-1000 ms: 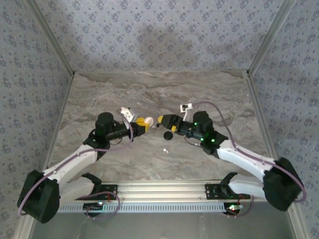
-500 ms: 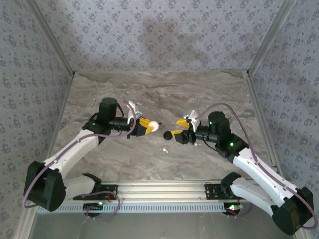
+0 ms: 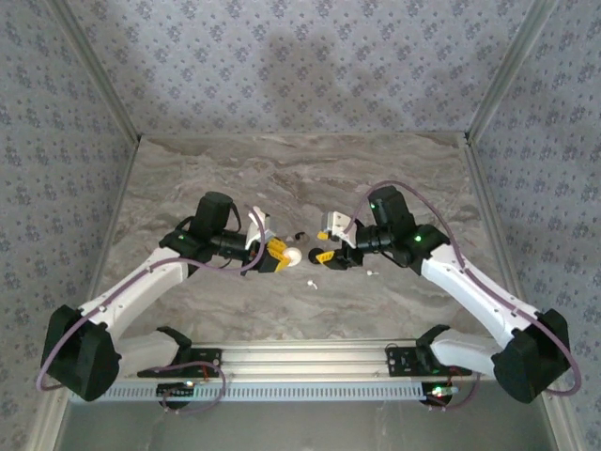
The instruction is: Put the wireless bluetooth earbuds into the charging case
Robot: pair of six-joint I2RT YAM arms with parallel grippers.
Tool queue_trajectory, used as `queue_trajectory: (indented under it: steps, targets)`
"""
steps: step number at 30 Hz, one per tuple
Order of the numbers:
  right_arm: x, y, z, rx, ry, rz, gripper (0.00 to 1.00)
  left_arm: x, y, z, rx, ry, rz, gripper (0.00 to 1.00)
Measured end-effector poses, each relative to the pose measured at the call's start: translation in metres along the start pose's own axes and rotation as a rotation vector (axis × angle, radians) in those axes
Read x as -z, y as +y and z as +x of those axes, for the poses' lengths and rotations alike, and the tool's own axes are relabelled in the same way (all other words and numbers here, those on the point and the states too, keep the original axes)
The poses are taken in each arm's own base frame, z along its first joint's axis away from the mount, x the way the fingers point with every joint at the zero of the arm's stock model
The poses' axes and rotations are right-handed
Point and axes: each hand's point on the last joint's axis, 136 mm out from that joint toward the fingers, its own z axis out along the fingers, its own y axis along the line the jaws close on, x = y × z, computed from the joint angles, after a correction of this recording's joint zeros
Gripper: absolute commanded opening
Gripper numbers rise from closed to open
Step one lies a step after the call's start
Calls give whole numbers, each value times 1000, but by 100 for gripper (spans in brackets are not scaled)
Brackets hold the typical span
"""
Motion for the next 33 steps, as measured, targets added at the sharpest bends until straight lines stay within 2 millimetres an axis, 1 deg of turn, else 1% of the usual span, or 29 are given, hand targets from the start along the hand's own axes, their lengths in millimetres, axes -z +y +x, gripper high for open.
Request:
queue_trajectory:
  steps: [6, 14, 17, 24, 28, 33]
  targets:
    - [-12, 11, -5, 17, 2, -81, 53, 0, 1, 1, -19, 8, -8, 0]
    - [-23, 19, -16, 15, -18, -158, 50, -3, -3, 2, -28, 13, 3, 0]
    - [-27, 23, -17, 13, -21, -184, 49, -3, -3, 2, -35, 13, 3, 0]
    - [-35, 28, -21, -4, -36, -240, 42, -4, -4, 2, -45, 15, 6, 0]
    - [-38, 29, -20, -15, -37, -258, 39, -4, -4, 2, -46, 16, 6, 0]
    - [-40, 30, -20, -24, -37, -269, 33, -5, -5, 2, -47, 16, 9, 0]
